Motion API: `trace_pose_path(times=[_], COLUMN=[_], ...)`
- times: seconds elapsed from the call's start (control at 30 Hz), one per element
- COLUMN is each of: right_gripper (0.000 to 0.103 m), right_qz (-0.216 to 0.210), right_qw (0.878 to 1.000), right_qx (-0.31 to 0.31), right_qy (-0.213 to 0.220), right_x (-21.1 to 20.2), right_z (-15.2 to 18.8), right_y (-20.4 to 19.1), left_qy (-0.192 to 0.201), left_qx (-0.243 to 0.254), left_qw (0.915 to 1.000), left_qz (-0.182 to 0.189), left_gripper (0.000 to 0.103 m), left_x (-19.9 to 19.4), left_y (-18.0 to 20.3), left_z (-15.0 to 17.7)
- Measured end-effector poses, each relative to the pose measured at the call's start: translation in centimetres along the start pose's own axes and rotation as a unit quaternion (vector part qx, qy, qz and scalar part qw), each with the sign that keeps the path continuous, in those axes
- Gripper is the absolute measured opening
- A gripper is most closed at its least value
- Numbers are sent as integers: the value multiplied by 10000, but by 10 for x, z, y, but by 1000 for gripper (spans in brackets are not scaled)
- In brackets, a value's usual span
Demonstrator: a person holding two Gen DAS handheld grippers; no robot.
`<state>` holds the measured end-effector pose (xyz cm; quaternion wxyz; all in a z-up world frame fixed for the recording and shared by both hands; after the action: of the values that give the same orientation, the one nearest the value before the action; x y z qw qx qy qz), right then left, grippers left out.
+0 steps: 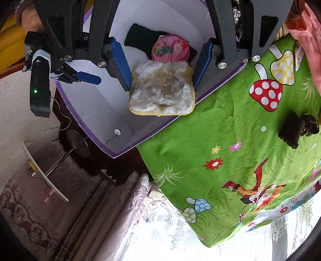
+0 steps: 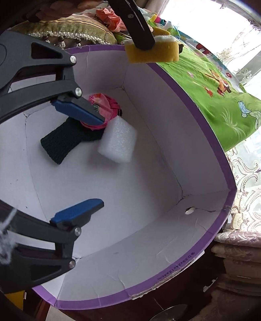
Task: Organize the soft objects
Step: 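Lower the white foam block into the box and open the right tool while the left tool carries the sponge, then lower the sponge into the box and open the left tool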
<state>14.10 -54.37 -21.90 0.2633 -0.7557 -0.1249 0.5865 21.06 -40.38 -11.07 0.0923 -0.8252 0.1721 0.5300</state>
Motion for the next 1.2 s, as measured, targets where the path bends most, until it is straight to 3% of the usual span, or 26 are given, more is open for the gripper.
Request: trace_pose_path(times=[0.33,0.5,0.63,0.97,1.13,1.2], right_gripper=[79,80,80,80,80,80], right_qz=[37,27,9,224,418,384], right_qw=[9999,9998,9998,9980,9937,9930], right_qx=[-122,-129,-171,-550,-892,-951], right_qy=[111,122,80,-203,-529,-581], right_x=[-12,-13,-10,8,29,37], right_z=[-3,-5,-6,-11,-19,-24], right_y=[-1,-3,-7,-26,-42,-49], left_qy=[-130,-325,-251,-338,-506,-554], left_qx=[-51,-269,-462,-474,-1005,-1193], left_qw=[9998,9988,9982,9980,9933,9909], left_qz=[-164,-245,-296,-250,255,290], left_gripper=[62,73,83,87,87,87], left_x=[20,29,26,25,26,26], left_y=[13,2,-12,-22,-31,-38], left_z=[-9,-4,-4,2,2,3])
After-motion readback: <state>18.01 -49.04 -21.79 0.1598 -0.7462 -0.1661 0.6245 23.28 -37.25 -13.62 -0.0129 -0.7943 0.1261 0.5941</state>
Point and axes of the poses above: each gripper's, at about its wrist camera, not at the fingertips, and x roughly the way its jaws point, y to its right, z to its underside, the point moved 7 cm from there along x, roughly the way its jaws point, and after that the axes turned 13 degrees about -z, right-handed, at the moved point
